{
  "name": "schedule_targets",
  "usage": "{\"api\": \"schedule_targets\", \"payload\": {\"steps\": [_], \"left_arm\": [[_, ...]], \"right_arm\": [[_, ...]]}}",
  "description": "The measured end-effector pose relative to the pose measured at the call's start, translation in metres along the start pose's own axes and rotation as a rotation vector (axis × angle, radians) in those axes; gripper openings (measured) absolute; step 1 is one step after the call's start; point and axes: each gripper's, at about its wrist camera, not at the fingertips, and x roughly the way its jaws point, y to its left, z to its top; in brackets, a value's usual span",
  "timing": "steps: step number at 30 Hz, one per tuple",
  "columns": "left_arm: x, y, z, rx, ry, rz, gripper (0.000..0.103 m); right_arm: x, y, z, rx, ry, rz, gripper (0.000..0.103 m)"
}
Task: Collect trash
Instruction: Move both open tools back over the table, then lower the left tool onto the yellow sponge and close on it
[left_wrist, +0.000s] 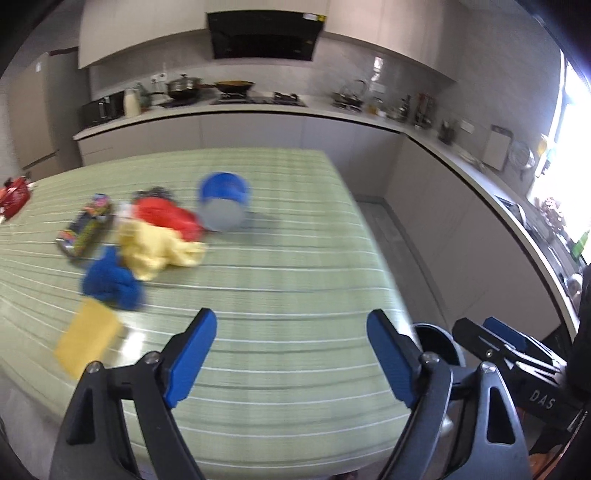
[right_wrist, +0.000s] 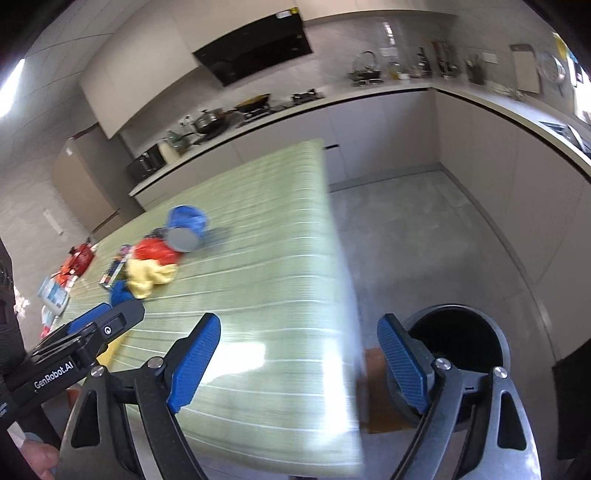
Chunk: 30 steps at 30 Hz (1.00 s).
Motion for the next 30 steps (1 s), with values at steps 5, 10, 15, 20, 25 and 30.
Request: {"api": "schedule_targets", "payload": {"steps": [5, 10, 15, 20, 25, 30], "left_arm": [[-0.006, 0.061, 0.003, -0.046, 0.002, 0.045, 0.085], [-0.005, 0.111, 0.007, -0.101, 0.005, 0.084, 0.085], [0.001, 0.149, 0.011, -0.167, -0.003, 0.138, 0.085], [0.006, 0.17, 0.016, -0.181, 0.0, 0.196, 0.085], [0.016, 0.186, 0.019, -0.209, 0.022, 0.2, 0.085], [0.016, 0.194, 0.021, -0.17, 0.022, 0.187, 0.085]], "right_arm": [[0.028, 0.071, -0.011, -0.036, 0.025, 0.05, 0.089], [0.047, 0.12, -0.013, -0.084, 0.051, 0.08, 0.089], [0.068, 0.146, -0.003, -0.142, 0.063, 0.107, 0.089], [0.086, 0.156, 0.009, -0.153, 0.061, 0.16, 0.089], [0.106, 0.167, 0.015, -0.176, 0.072, 0.175, 0.089], [0.118, 0.181, 0.014, -0.163, 0.087, 0.173, 0.089]]}}
